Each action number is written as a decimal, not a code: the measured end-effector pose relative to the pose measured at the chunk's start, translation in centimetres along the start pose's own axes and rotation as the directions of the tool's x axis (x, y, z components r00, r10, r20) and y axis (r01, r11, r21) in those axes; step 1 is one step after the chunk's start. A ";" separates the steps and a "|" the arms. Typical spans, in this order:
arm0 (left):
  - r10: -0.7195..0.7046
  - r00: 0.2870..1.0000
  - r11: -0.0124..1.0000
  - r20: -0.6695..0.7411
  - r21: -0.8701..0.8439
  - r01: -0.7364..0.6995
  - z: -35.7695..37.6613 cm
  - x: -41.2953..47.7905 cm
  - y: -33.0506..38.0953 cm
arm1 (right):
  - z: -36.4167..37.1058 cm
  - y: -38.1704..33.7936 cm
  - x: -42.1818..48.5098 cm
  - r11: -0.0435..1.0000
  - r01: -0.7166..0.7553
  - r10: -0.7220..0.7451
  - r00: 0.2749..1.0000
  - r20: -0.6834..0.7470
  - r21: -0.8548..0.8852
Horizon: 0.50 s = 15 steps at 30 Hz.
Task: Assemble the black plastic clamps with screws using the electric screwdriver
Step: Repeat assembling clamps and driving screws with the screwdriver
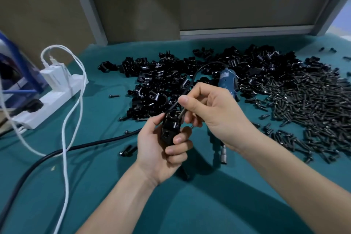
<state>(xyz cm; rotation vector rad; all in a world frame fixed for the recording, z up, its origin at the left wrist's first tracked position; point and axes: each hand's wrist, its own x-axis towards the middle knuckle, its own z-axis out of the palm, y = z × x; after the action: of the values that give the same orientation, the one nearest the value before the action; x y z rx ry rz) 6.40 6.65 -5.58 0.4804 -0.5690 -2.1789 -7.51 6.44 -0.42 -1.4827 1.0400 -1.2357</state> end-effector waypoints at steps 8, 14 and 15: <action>-0.033 0.999 0.997 -0.031 -0.077 0.031 0.3 0.1 -0.2 | -0.3 0.3 0.4 1.000 -0.008 0.008 1.000 0.006 -0.012; -0.070 0.995 0.993 -0.073 -0.098 0.062 0.3 0.1 -0.5 | -0.7 0.5 0.5 0.995 0.002 0.004 0.998 0.059 -0.103; -0.072 0.994 0.993 -0.080 -0.099 0.064 0.3 0.1 -0.5 | -0.8 0.5 0.5 0.992 0.016 -0.009 0.998 0.061 -0.124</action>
<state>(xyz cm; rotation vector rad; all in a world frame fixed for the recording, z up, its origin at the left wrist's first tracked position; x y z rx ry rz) 5.85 6.90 -5.58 0.5429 -0.4061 -2.2278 -8.23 5.71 -0.77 -1.6145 1.0853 -1.1446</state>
